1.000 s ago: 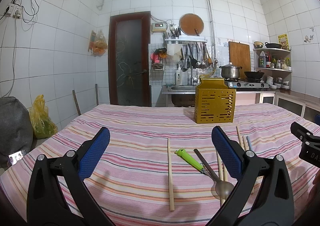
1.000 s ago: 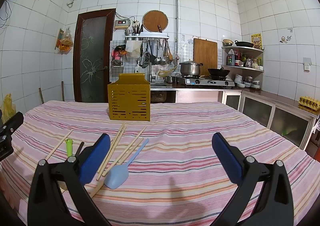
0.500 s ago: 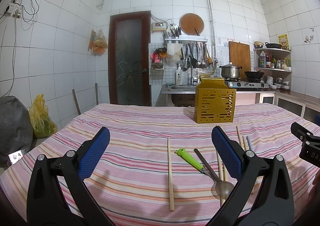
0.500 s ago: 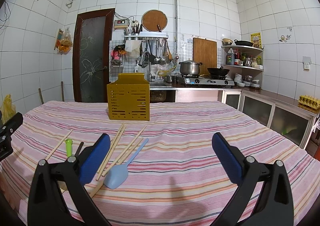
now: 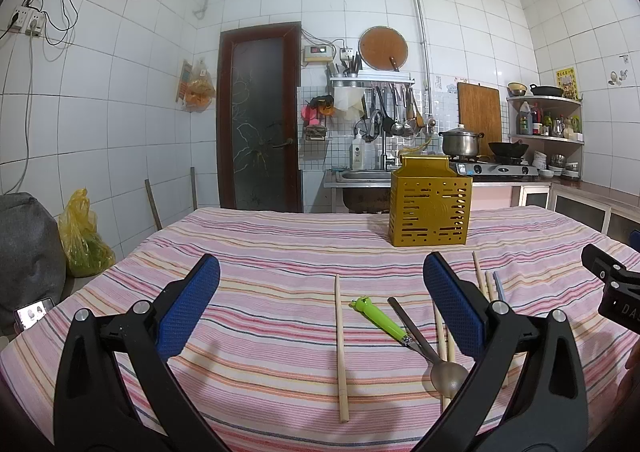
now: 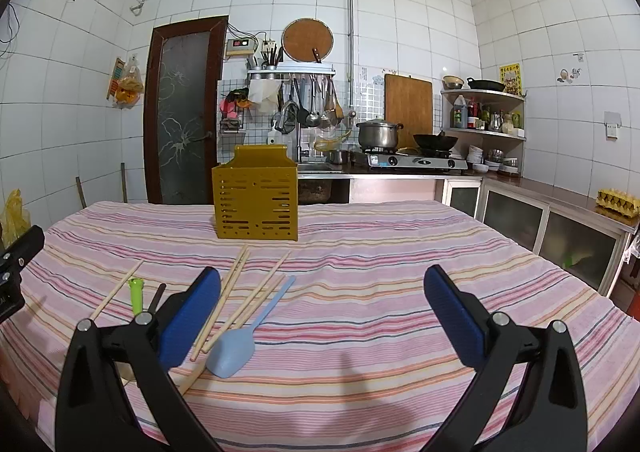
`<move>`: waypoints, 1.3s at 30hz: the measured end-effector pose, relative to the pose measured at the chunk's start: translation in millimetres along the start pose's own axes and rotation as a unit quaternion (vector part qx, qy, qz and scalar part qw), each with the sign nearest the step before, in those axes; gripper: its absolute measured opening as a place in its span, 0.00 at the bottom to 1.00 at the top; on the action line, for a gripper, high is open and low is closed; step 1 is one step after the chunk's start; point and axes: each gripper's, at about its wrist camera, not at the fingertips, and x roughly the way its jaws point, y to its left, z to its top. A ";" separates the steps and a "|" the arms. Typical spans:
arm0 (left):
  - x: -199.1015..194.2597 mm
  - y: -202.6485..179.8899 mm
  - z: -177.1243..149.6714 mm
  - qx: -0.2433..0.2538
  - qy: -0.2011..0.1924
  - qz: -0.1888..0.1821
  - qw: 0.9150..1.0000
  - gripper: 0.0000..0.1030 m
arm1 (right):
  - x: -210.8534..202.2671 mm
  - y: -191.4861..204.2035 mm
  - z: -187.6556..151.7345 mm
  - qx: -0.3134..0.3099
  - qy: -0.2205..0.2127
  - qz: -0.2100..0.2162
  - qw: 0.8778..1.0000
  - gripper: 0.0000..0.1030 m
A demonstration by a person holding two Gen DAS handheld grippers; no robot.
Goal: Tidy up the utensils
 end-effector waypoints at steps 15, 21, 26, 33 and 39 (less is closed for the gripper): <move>0.2 1.3 -0.4 0.001 0.000 0.000 1.000 0.95 | 1.0 -1.7 -0.3 0.001 0.001 -0.002 1.000 0.96; -0.9 0.6 -1.1 0.001 0.000 0.000 1.000 0.95 | 0.9 -2.4 -0.2 0.002 0.002 -0.002 1.000 0.96; 0.2 1.1 -0.2 0.001 0.000 0.001 1.000 0.95 | 0.8 -3.0 -0.2 0.002 0.001 -0.002 1.000 0.96; 0.1 1.2 -0.2 0.001 0.001 0.001 1.000 0.95 | 0.6 -3.3 0.3 0.001 0.001 -0.002 1.000 0.96; 0.8 2.0 -0.5 0.003 0.001 0.001 1.000 0.95 | -0.2 -7.4 1.2 0.003 -0.001 -0.004 1.000 0.96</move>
